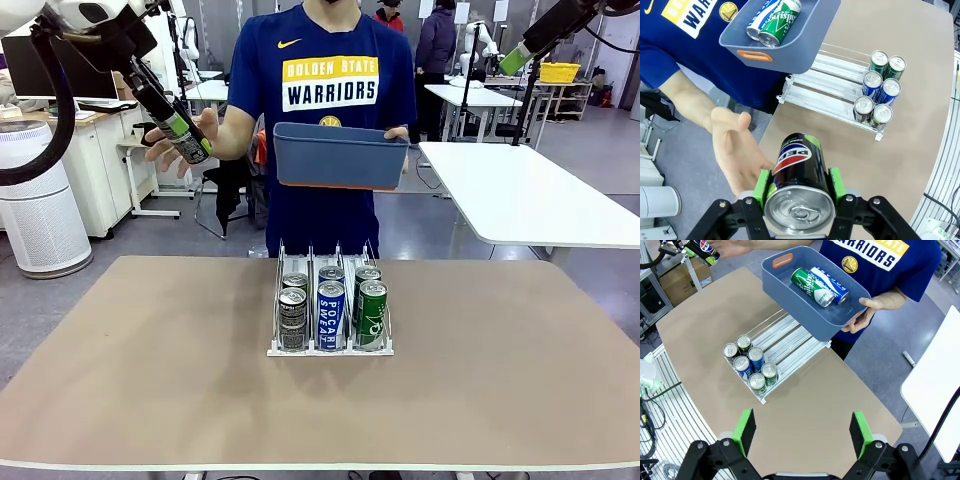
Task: Fill the beverage cans into the dispenser.
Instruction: Place the picked Pepsi coke in the line of the Automatic Can Dispenser with the same cans.
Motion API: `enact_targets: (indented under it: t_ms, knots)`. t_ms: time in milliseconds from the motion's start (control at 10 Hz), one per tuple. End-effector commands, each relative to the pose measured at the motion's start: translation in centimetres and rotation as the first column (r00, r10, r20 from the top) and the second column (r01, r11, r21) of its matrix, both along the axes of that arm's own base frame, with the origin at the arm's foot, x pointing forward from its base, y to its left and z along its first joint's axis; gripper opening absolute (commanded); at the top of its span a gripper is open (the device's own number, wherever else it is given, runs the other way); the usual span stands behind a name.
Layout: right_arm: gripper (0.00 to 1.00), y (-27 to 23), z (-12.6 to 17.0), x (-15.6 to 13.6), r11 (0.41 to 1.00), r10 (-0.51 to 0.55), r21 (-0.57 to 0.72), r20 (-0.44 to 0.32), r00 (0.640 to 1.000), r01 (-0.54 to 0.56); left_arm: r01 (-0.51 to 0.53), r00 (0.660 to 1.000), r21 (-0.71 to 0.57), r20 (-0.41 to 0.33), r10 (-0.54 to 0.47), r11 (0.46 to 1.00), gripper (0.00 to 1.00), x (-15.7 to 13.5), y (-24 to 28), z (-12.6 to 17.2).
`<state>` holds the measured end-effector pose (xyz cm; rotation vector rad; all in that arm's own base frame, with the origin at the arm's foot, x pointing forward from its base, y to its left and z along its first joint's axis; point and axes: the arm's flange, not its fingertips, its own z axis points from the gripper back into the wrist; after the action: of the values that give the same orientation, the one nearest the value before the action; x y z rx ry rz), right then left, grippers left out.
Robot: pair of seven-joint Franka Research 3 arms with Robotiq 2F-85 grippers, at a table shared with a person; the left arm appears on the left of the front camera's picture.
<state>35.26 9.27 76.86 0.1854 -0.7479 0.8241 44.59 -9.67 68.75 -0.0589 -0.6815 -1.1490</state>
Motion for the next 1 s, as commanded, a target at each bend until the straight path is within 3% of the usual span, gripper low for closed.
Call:
enact_targets:
  t_ms: [0,900]
  knots:
    - [1.0,-0.02,0.02,-0.03,1.0,-0.001,0.001,0.0,1.0,0.001,0.013,1.0,0.011,0.011,-0.013,1.0,0.04,-0.02,0.18,-0.01]
    - [1.0,-0.02,0.02,-0.03,1.0,-0.001,0.001,0.0,1.0,0.001,0.013,1.0,0.011,0.011,-0.013,1.0,0.04,-0.02,0.18,-0.01]
